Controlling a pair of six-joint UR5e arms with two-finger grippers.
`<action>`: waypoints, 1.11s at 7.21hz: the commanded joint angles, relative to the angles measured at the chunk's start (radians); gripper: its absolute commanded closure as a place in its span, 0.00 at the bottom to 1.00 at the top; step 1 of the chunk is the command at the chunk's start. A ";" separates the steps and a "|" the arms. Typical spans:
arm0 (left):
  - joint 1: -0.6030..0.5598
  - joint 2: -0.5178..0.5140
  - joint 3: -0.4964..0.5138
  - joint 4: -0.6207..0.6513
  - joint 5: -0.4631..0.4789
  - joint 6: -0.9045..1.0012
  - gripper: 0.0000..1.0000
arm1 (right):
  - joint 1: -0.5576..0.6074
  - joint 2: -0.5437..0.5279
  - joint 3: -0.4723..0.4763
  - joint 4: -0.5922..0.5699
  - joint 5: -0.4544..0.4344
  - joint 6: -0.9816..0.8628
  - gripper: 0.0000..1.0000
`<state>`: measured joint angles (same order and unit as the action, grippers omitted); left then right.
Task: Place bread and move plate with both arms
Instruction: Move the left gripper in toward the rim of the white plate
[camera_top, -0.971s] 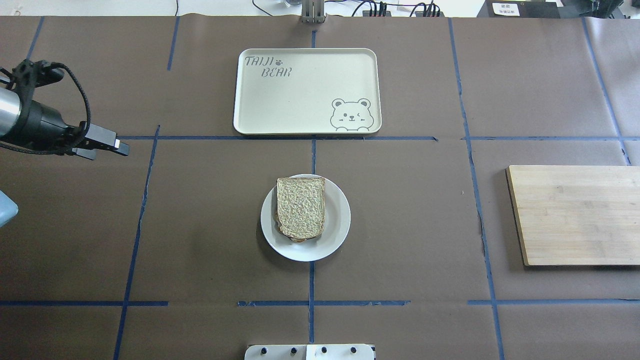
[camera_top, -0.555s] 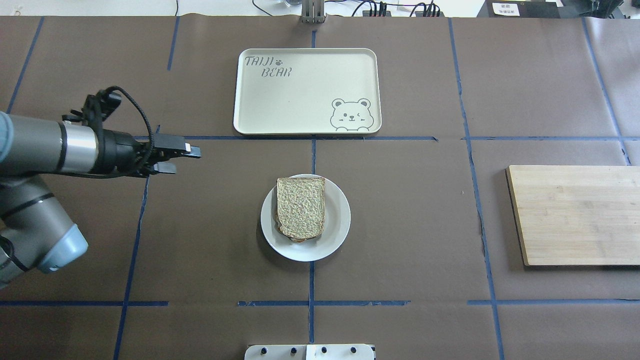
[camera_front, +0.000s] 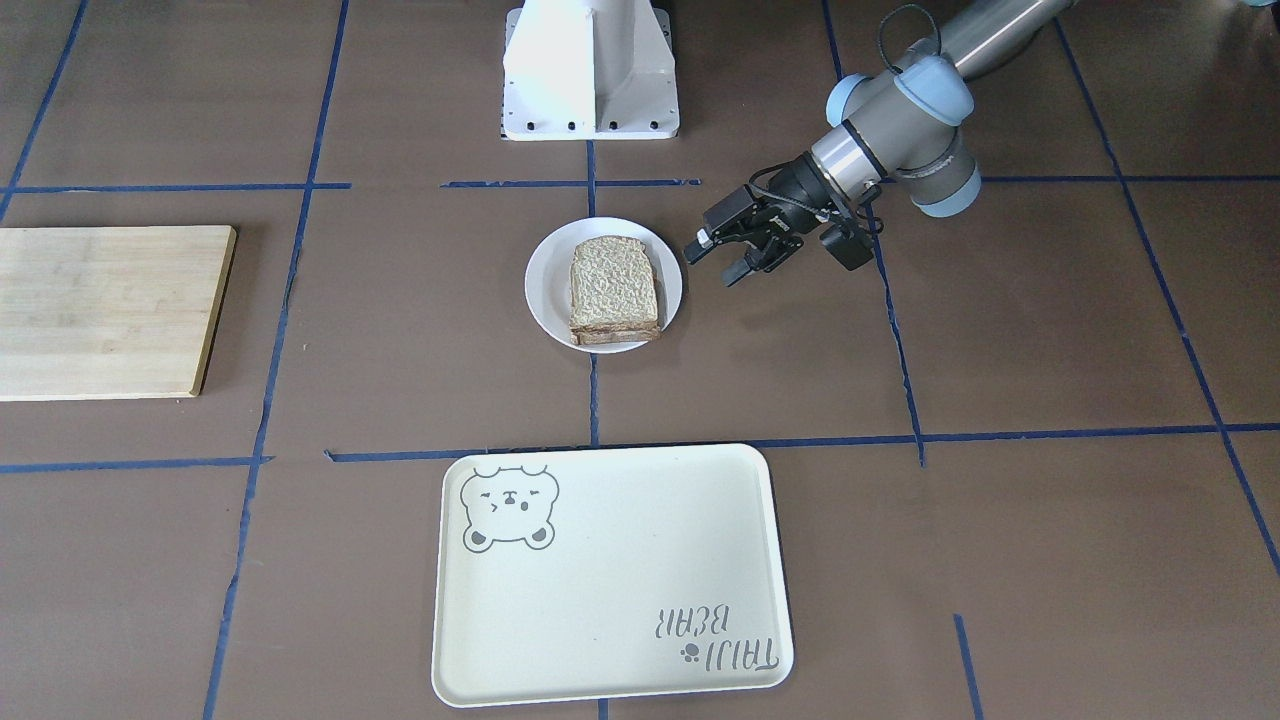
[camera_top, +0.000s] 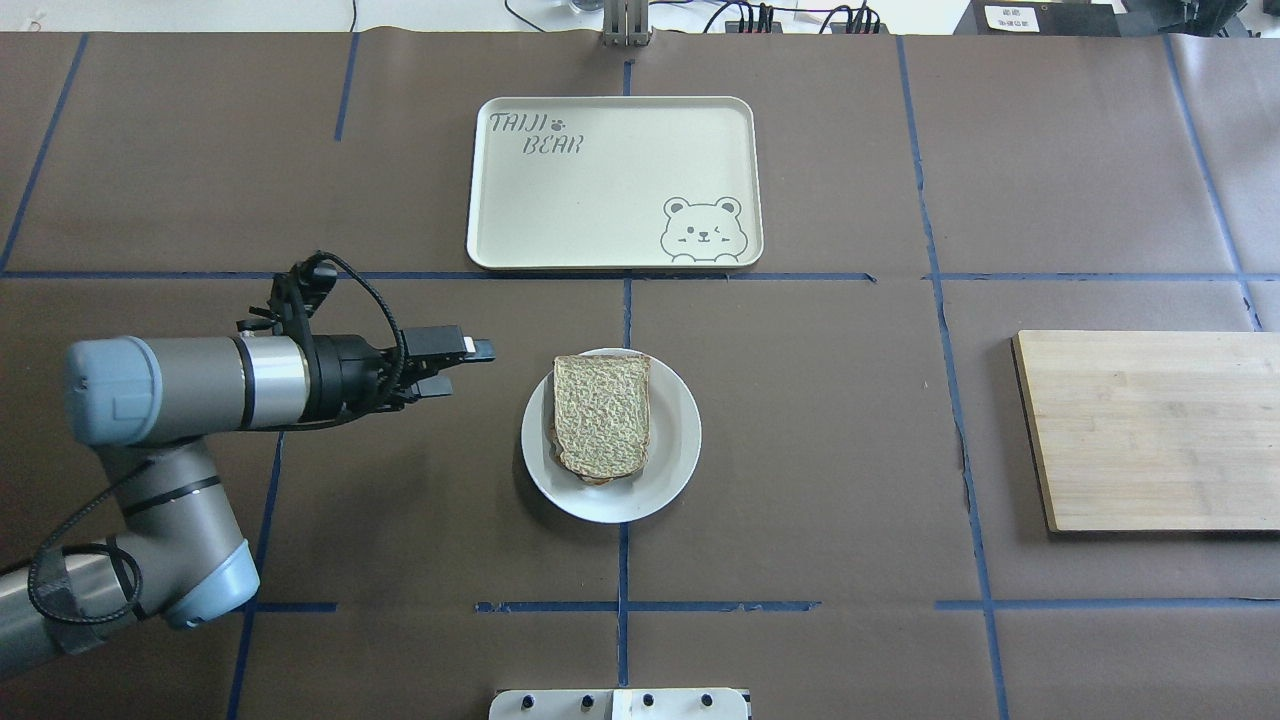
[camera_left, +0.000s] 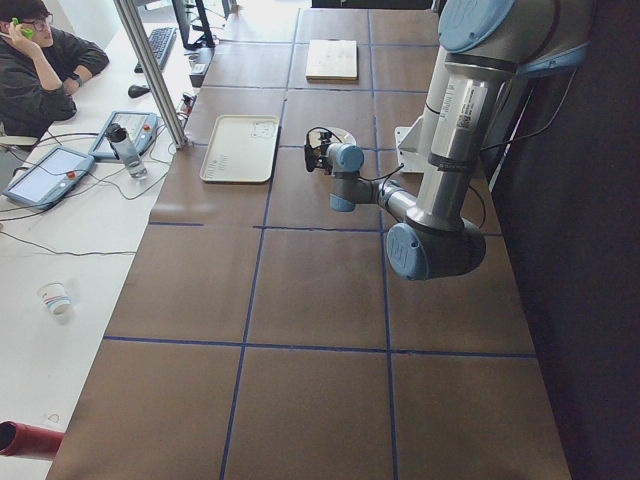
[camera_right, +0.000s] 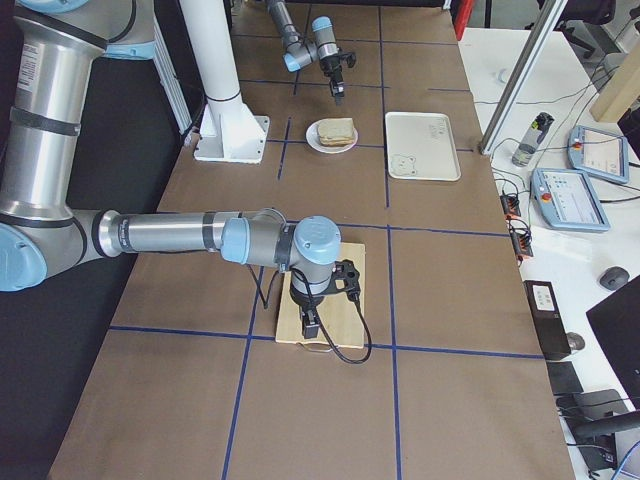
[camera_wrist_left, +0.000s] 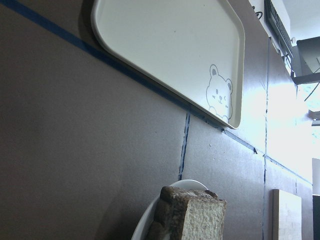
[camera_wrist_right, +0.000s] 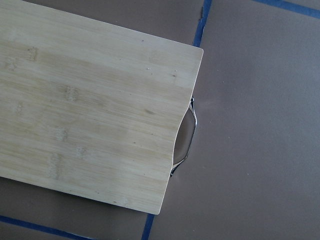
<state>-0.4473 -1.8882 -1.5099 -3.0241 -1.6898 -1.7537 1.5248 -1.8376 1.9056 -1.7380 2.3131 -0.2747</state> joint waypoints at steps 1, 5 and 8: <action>0.042 -0.029 0.078 -0.056 0.033 -0.001 0.00 | 0.000 0.003 0.001 0.000 0.000 0.000 0.00; 0.064 -0.051 0.120 -0.056 0.042 -0.001 0.39 | 0.000 0.003 0.004 0.002 0.000 0.000 0.00; 0.065 -0.054 0.123 -0.056 0.053 -0.001 0.49 | 0.000 0.003 0.004 0.000 0.000 0.000 0.00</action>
<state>-0.3832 -1.9408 -1.3880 -3.0802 -1.6429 -1.7549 1.5248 -1.8346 1.9097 -1.7378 2.3132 -0.2746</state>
